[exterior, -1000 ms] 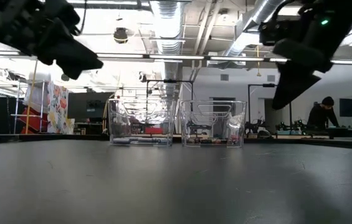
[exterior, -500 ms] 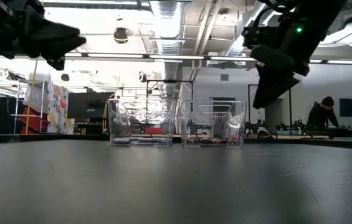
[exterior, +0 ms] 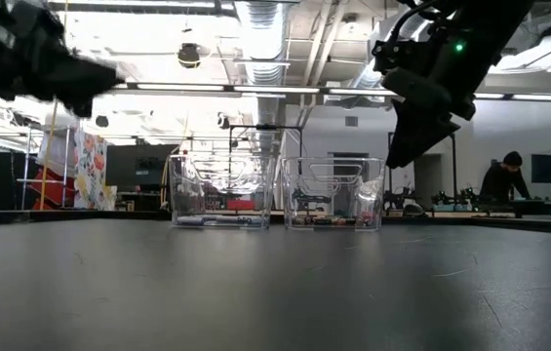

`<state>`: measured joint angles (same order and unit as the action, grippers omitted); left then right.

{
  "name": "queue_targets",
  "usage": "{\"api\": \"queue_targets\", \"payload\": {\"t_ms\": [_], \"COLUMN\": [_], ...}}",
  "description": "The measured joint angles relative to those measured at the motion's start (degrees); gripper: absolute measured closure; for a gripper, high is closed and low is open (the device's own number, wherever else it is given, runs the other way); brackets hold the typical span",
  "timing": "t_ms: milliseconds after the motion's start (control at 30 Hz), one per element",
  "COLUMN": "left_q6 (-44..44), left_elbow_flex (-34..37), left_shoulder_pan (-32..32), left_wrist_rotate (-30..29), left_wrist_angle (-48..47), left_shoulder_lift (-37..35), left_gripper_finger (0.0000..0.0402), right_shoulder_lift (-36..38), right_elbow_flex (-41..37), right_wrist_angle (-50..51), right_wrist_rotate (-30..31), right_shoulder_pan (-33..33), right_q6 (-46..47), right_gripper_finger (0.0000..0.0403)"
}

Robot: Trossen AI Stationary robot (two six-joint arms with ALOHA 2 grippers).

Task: Sort batteries
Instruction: Return to Home Position

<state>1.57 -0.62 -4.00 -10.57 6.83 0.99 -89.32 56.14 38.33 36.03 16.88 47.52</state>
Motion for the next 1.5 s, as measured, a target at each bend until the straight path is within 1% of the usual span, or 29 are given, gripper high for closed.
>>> {"api": "queue_targets", "payload": {"t_ms": [33, 67, 133, 233, 433, 600, 700, 767, 833, 967, 1033, 1100, 1267, 1400, 1433, 1500], "left_q6": [1.08, 1.64, -0.16, -2.21, -0.41, -0.31, -0.27, -0.27, -0.27, -0.27, -0.27, -0.27, -0.27, -0.27, -0.27, -0.27], "left_elbow_flex": [0.0, 0.0, 0.0, -0.06, -0.04, 0.0, 0.0, 0.0, 0.0, 0.0, 0.0, 0.0, 0.0, 0.02, 0.02, 0.02], "left_shoulder_pan": [0.29, 0.42, 0.47, 0.47, 0.47, 0.47, 0.47, 0.47, 0.47, 0.47, 0.47, 0.47, 0.47, 0.47, 0.47, 0.47], "left_wrist_rotate": [1.33, 2.92, 5.72, 5.87, 5.83, 5.8, 5.78, 5.78, 5.75, 5.69, 5.67, 5.64, 5.62, 5.62, 5.62, 5.62], "left_wrist_angle": [-3.1, -4.24, -4.64, -4.74, -4.75, -4.75, -4.75, -4.75, -4.77, -4.77, -4.77, -4.77, -4.79, -4.79, -4.79, -4.79], "left_shoulder_lift": [0.07, 0.22, 0.26, 0.06, 0.23, 0.23, 0.23, 0.24, 0.23, 0.23, 0.23, 0.23, 0.23, 0.23, 0.25, 0.23], "left_gripper_finger": [0.0284, 0.0284, 0.0284, 0.0284, 0.0284, 0.0284, 0.0284, 0.0284, 0.0284, 0.0284, 0.0284, 0.0284, 0.0284, 0.0284, 0.0284, 0.0284], "right_shoulder_lift": [0.0, 0.0, 0.0, 0.0, 0.0, 0.06, 0.09, 0.37, 1.19, 4.82, 7.49, 10.47, 18.64, 25.13, 26.56, 29.7], "right_elbow_flex": [0.0, 0.0, 0.0, 0.0, -0.05, -3.99, -7.68, -10.06, -12.18, -16.31, -18.79, -21.29, -28.27, -33.57, -34.79, -36.69], "right_wrist_angle": [0.0, -0.04, -0.33, -0.05, 0.35, -2.29, -7.74, -12.97, -20.97, -37.9, -44.35, -49.92, -56.25, -63.31, -64.71, -66.1], "right_wrist_rotate": [0.02, 0.01, 0.03, 0.0, 0.02, 0.1, 0.07, 0.07, 0.05, -0.7, -3.95, -9.25, -23.22, -33.33, -35.21, -36.27], "right_shoulder_pan": [0.0, 0.16, 0.36, 0.8, 1.53, 2.77, 3.87, 4.3, 4.01, 1.89, -0.1, -2.88, -11.18, -17.42, -18.59, -20.38], "right_q6": [-0.01, 0.01, 0.37, 0.34, -2.53, -2.95, -3.06, -4.84, -9.04, -20.6, -26.16, -29.44, -30.02, -30.66, -31.23, -31.56], "right_gripper_finger": [0.0239, 0.0239, 0.0239, 0.0239, 0.0239, 0.0239, 0.0239, 0.0239, 0.0239, 0.0239, 0.0239, 0.0239, 0.0239, 0.0239, 0.0239, 0.0239]}}
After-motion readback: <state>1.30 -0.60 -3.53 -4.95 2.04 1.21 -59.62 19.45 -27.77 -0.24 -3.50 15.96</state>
